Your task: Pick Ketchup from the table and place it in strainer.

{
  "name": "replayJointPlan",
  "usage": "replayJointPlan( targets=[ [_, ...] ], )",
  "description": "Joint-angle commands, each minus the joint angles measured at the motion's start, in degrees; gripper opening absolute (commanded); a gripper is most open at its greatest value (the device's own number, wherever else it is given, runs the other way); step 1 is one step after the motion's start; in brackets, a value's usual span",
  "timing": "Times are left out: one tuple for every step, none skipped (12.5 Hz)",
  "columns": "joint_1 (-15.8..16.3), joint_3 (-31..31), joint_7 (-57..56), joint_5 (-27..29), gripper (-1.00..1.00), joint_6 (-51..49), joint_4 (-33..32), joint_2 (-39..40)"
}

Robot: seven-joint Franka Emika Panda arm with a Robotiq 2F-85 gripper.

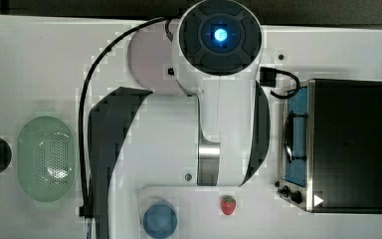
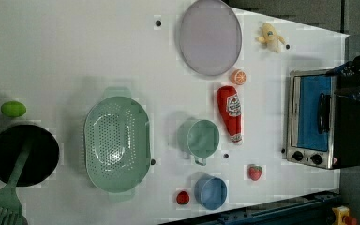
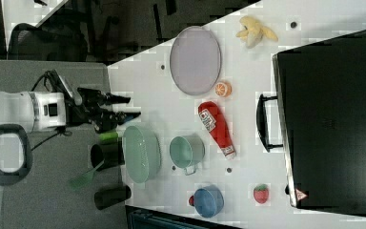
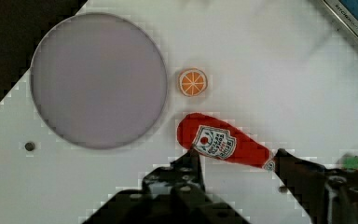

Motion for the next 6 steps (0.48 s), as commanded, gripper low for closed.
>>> replayJointPlan(
  targets=[
    [-6.53, 1.47, -2.11, 1.61, 0.59, -9.30, -6.40, -13.69],
    [-6.53, 1.47, -2.17, 1.61, 0.80, -9.29, -6.62, -13.69],
    [-6.50, 1.49, -2.43, 1.62, 0.99, -9.29, -7.04, -13.65],
    [-6.44, 1.61, -3.30, 1.62, 1.00, -9.21, -7.71, -13.54],
    [-6.38, 1.90, -4.76, 1.63, 1.00, -8.91, -8.54, -13.32],
    [-6.30, 2.31, -6.52, 1.63, 1.00, -7.97, -9.49, -12.97]
  ],
)
